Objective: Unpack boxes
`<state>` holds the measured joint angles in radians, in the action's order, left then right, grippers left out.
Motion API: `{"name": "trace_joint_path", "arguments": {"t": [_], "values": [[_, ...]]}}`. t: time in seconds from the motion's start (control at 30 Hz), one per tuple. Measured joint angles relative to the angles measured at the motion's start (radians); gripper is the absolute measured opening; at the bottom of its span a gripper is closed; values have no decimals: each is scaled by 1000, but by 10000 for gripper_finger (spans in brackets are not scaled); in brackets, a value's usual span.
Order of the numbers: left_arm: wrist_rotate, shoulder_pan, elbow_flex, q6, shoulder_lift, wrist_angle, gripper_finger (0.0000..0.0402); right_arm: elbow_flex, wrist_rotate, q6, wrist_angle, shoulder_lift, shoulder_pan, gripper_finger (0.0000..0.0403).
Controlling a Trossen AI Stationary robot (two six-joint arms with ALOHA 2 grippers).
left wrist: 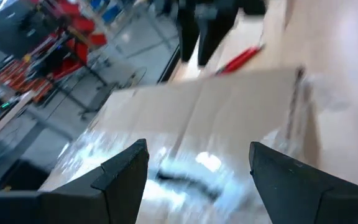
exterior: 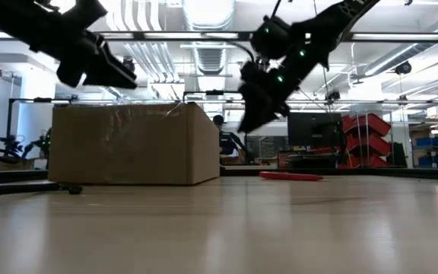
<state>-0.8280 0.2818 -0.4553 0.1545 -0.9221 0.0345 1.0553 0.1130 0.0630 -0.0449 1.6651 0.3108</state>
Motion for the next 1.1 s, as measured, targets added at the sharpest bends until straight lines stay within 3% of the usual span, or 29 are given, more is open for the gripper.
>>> {"name": "trace_joint_path", "arguments": {"t": [0.2,0.47,0.73,1.1], "values": [[-54,-1,0,-73,-1,128,257,59,-114,-1,129,10,-7,162],[-56,-2,0,-80,-2,154,257,171,-145,-31,133,122,-32,165],[-55,-2,-7,-60,-1,158,257,252,-158,-52,78,239,-36,158],[-91,-2,-8,-38,0,151,257,267,-162,-26,-40,250,-87,156]]}}
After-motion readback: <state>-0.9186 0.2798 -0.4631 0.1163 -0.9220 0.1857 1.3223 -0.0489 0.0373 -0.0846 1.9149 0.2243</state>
